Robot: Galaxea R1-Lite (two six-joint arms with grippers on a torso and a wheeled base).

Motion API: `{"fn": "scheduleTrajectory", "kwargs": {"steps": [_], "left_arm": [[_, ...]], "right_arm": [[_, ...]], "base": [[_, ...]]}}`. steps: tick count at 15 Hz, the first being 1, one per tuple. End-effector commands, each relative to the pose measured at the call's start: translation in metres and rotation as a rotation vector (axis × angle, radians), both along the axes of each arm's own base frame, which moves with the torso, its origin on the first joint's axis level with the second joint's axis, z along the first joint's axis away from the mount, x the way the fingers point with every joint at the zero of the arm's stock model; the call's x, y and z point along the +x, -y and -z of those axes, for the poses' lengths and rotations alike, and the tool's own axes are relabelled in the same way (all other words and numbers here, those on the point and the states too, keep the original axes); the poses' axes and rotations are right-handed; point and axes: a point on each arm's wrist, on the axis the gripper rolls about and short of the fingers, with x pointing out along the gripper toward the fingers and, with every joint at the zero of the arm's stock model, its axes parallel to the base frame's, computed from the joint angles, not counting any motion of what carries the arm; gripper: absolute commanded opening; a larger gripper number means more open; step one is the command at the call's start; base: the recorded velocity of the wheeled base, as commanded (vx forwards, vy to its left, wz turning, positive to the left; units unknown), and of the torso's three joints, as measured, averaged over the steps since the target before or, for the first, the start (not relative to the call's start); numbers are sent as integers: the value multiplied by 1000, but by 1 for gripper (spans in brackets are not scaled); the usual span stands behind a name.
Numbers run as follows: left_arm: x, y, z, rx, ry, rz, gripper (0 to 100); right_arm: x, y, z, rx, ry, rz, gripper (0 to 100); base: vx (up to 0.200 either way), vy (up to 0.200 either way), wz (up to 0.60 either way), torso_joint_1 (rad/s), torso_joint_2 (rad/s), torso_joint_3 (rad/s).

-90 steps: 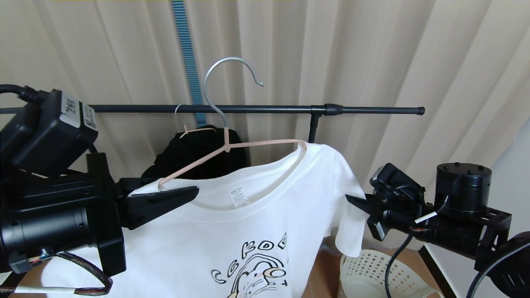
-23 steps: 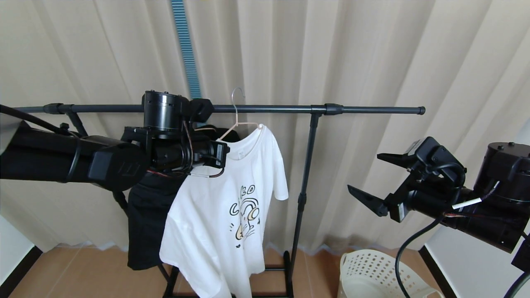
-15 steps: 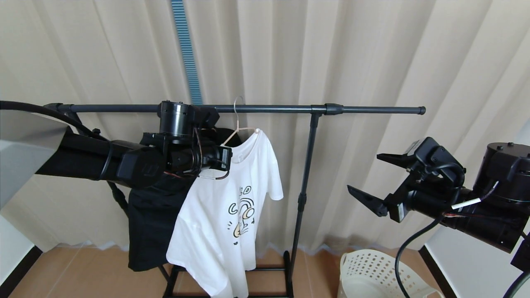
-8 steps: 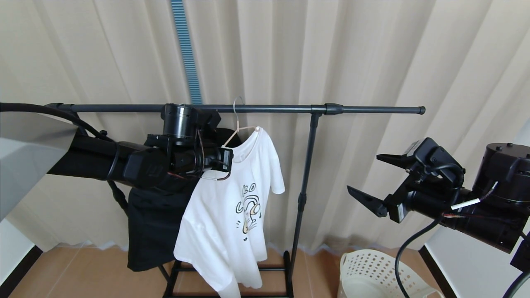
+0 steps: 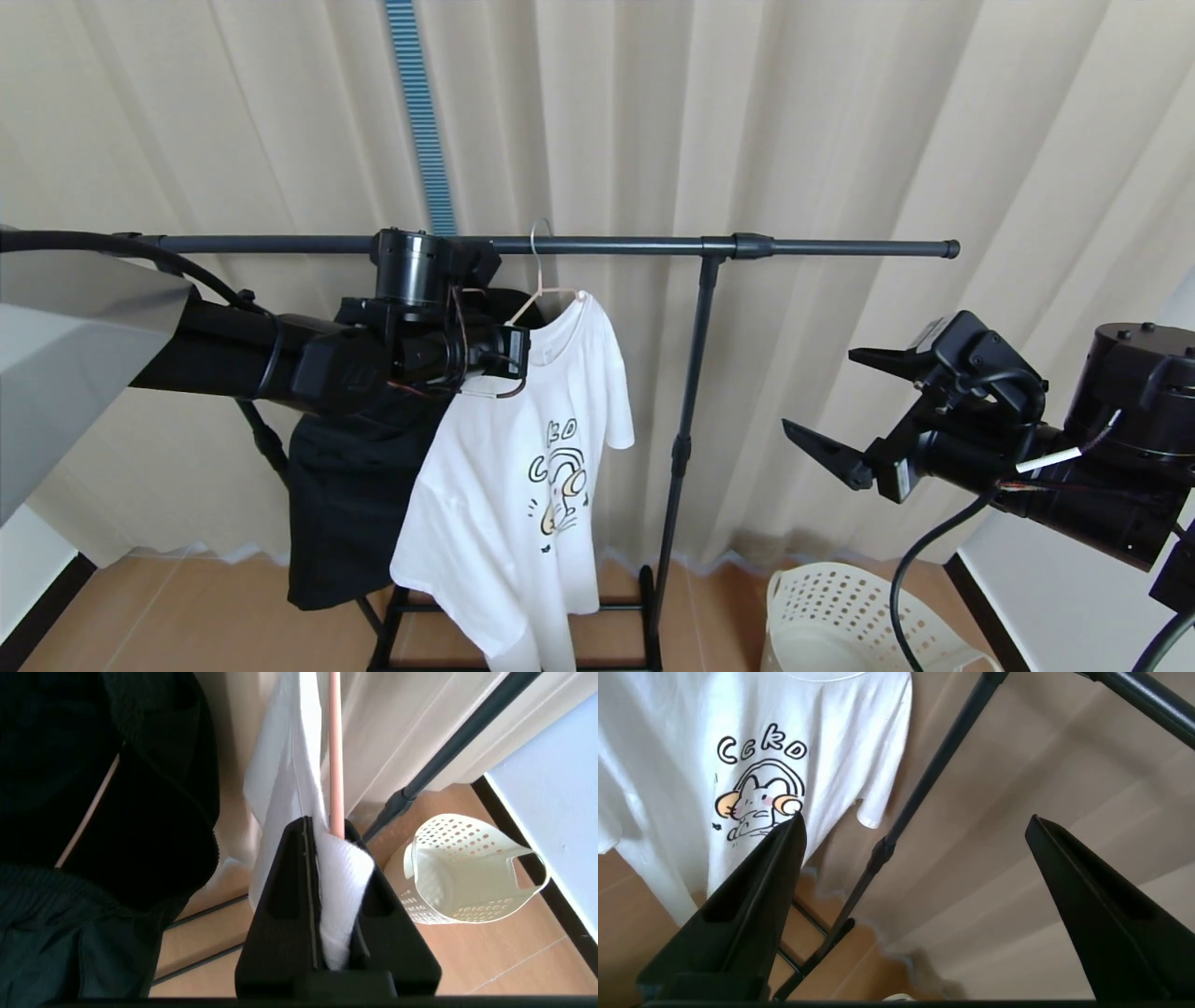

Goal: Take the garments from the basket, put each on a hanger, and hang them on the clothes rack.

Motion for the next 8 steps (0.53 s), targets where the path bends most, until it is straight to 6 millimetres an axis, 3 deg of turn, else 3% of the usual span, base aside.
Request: {"fn": "scheduleTrajectory", "kwargs": {"steps": [1, 8], "left_arm": [[0, 0, 4, 4, -13, -1, 0], [-1, 0, 9, 0, -32, -6, 0]], "right_arm": [[0, 0, 0, -1, -1, -1, 100], [0, 0, 0, -1, -1, -1, 100]], "base": [[0, 0, 0, 0, 0, 0], [0, 0, 0, 0, 0, 0]]}}
